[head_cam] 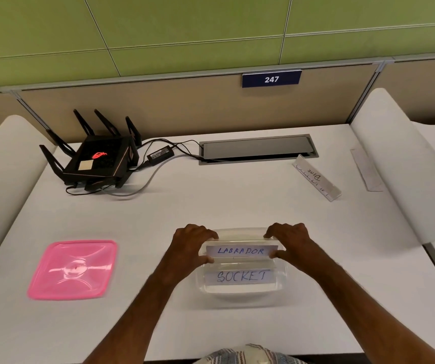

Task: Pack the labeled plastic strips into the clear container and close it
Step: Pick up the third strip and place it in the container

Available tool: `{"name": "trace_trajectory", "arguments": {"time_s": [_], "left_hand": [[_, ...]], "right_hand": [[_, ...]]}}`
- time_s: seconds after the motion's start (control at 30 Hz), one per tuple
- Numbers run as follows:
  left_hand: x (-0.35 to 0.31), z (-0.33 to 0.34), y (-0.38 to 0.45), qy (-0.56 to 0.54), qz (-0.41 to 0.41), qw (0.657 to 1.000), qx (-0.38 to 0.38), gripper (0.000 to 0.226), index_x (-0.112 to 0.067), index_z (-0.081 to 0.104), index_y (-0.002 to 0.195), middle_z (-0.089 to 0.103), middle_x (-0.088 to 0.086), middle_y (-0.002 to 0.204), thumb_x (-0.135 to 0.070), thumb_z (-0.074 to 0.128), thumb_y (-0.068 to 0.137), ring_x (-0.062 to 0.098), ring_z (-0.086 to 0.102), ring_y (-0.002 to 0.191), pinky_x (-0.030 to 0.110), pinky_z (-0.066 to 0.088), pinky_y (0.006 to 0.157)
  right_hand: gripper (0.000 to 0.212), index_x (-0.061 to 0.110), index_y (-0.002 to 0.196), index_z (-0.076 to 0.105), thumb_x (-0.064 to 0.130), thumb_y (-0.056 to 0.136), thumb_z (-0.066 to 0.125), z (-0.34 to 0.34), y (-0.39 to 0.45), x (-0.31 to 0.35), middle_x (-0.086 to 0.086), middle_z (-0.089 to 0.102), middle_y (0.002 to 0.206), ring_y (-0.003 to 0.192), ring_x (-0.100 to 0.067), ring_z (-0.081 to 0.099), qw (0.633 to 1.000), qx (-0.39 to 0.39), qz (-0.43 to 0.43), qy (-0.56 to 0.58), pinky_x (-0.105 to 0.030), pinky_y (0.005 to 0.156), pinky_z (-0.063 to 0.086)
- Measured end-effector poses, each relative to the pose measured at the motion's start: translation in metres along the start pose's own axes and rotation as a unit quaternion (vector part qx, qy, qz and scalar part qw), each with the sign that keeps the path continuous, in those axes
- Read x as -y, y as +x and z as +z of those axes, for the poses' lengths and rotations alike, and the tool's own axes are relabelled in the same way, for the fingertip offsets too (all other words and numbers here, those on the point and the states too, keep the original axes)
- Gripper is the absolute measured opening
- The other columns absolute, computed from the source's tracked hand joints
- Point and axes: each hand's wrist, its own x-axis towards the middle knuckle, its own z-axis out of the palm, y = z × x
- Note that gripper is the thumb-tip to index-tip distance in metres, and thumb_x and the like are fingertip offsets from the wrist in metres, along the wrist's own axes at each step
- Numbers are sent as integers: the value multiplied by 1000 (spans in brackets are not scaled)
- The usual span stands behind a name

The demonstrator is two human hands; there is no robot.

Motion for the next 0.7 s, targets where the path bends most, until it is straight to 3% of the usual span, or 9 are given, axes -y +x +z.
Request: {"name": "trace_trajectory", "arguments": {"time_s": [0.1, 0.2, 0.43, 0.57, 0.7], "left_hand": [[1, 7, 1, 13, -3, 1000, 8, 62, -33, 61, 116, 61, -22, 110, -44, 90, 63, 8, 49, 109, 33, 34, 95], [2, 13, 4, 36, -9, 999, 11, 62, -31, 62, 111, 63, -19, 103, -44, 92, 58, 12, 51, 101, 35, 34, 92], [7, 23, 10, 99, -13, 995, 6, 42, -31, 72, 98, 69, -18, 89, -53, 85, 65, 15, 56, 93, 36, 24, 95], [3, 21, 18, 152, -19, 987, 48, 38, -31, 78, 102, 74, -15, 90, -54, 81, 71, 15, 58, 98, 37, 22, 97], [2, 22, 25, 170, -31, 980, 98, 37, -29, 73, 119, 74, -7, 102, -46, 72, 85, 16, 51, 116, 43, 11, 111]], "right_hand": [[39, 23, 112, 63, 24, 80, 86, 5, 1, 0, 15, 65, 106, 79, -2, 43, 1000, -9, -5, -11, -37, 88, 34], [33, 21, 110, 65, 22, 83, 84, 8, 4, 0, 11, 70, 107, 81, -8, 43, 1000, -13, 3, -24, -36, 89, 32], [37, 15, 98, 78, 14, 65, 94, 13, 15, 4, 5, 77, 95, 66, -20, 69, 990, 7, -63, -128, -44, 73, 49], [28, 20, 120, 72, 17, 92, 71, 22, 16, -1, 6, 74, 111, 83, -27, 64, 983, 59, -34, -169, -43, 84, 42], [36, 20, 126, 68, 4, 95, 57, 31, 17, -4, 4, 71, 115, 93, -22, 68, 974, 84, -37, -207, -41, 88, 36]]}}
